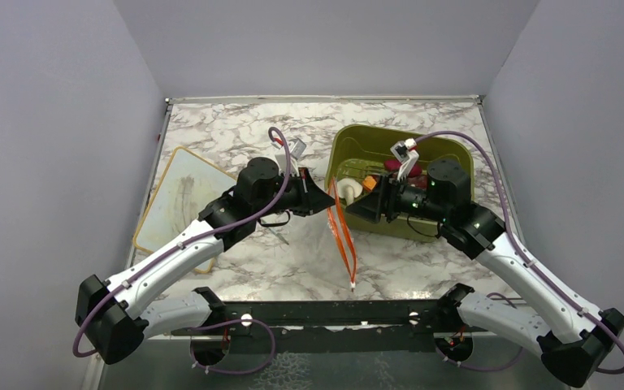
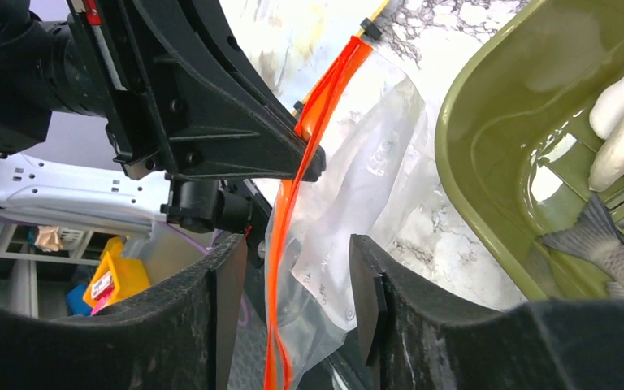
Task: Place the food in the zip-top bag and seal the zipper
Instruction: Open the zipper of the food storage bag.
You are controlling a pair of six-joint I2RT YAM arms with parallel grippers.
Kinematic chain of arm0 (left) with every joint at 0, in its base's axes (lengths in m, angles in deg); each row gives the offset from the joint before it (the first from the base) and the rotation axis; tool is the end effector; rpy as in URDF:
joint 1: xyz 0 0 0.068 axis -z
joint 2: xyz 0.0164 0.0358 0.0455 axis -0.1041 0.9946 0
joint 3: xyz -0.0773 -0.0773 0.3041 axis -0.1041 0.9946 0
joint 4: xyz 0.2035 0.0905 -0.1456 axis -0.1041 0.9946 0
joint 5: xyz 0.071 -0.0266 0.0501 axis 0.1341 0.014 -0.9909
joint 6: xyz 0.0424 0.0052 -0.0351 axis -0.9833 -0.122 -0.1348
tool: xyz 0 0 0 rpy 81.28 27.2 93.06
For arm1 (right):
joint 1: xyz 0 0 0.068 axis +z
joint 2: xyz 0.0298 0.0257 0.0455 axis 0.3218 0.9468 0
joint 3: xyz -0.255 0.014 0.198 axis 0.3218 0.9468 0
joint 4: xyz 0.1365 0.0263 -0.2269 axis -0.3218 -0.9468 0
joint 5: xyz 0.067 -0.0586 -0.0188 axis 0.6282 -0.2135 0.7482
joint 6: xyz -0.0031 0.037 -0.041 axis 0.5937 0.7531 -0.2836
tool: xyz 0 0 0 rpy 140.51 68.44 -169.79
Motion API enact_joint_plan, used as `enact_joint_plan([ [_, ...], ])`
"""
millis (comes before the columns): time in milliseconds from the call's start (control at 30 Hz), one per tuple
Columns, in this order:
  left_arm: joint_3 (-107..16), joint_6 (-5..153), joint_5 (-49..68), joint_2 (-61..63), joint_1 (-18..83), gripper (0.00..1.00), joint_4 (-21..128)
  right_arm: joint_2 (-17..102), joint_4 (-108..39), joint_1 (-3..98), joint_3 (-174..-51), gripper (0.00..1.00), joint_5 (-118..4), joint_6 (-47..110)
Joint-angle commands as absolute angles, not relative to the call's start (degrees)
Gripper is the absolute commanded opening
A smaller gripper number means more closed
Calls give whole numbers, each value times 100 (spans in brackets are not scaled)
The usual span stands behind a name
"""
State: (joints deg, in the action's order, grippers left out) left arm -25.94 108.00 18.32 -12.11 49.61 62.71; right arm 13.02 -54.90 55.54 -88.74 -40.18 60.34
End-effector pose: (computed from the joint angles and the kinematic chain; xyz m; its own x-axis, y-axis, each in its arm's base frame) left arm 0.1624 -0.1701 0.3769 -0.7625 -0.2114 -0.6114 0.4579 0.4913 -0.7409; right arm 0.1315 0.1178 0.3845 -0.7299 0.1178 -0.6734 -0.5288 0.5269 0.6654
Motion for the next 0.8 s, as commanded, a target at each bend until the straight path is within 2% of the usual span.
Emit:
enact_joint_plan([
  [0,-2558,10847,1657,-1342,5001,0,6255,1396,-5567,5577,-8977,52,-3944,5916],
  [133,-2592,10853,1626,-1295,5001,0,6246,1661,-5264,5586,-8961,52,-3457,5968],
  [367,-2682,10882,1654,-1214,5001,0,6257,2034,-5112,5583,-8824,43,-3331,6115],
  [767,-2636,10952,1945,-1407,4997,0,6403,2059,-5296,5586,-8719,10,-3783,5956],
])
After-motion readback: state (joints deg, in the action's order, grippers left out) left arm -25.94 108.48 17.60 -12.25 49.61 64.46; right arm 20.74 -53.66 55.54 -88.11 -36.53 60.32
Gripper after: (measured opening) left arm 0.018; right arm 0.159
